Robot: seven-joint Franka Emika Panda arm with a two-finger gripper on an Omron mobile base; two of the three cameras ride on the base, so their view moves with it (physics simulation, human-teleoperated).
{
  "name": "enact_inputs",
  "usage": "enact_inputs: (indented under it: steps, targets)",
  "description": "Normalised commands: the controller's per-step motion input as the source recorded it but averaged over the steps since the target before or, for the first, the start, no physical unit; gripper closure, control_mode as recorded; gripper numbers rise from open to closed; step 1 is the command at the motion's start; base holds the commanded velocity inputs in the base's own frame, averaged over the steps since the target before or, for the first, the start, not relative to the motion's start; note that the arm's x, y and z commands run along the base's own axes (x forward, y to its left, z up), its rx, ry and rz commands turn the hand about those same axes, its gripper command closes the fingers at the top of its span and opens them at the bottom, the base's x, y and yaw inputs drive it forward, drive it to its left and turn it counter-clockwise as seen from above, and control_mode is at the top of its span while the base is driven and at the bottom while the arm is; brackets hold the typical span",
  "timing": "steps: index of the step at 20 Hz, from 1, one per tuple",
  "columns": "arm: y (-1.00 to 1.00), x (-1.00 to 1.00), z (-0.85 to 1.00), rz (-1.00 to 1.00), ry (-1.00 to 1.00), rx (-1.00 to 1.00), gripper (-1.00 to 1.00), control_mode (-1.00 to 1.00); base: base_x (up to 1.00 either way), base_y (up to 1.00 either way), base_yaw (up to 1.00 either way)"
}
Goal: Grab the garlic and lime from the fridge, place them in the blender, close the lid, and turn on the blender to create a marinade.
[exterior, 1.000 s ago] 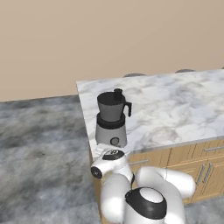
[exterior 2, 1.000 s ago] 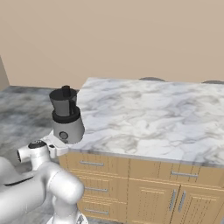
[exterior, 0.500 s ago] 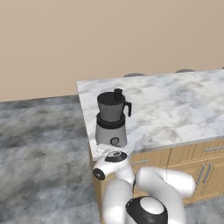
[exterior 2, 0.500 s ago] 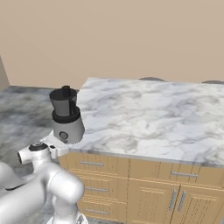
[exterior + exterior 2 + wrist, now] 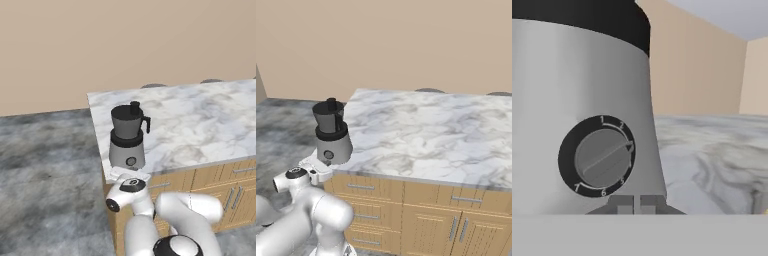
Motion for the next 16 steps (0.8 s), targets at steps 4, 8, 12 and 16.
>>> enact_inputs:
  steps: [4,8,12,16]
  targets:
    - [-0.01,0.06,-0.04,0.0,0.0,0.0,1.0,-1.0,0.0,0.0,0.0]
    - [-0.11,0.11,-0.22,0.01,0.03,0.0,1.0,-1.0,0.0,0.0,0.0]
    - [-0.25,0.2,-0.23,0.01,0.05,0.0,1.0,-1.0,0.0,0.0,0.0]
    - [-0.18,0.38,-0.24,0.03,0.05,0.0,1.0,-1.0,0.0,0.0,0.0]
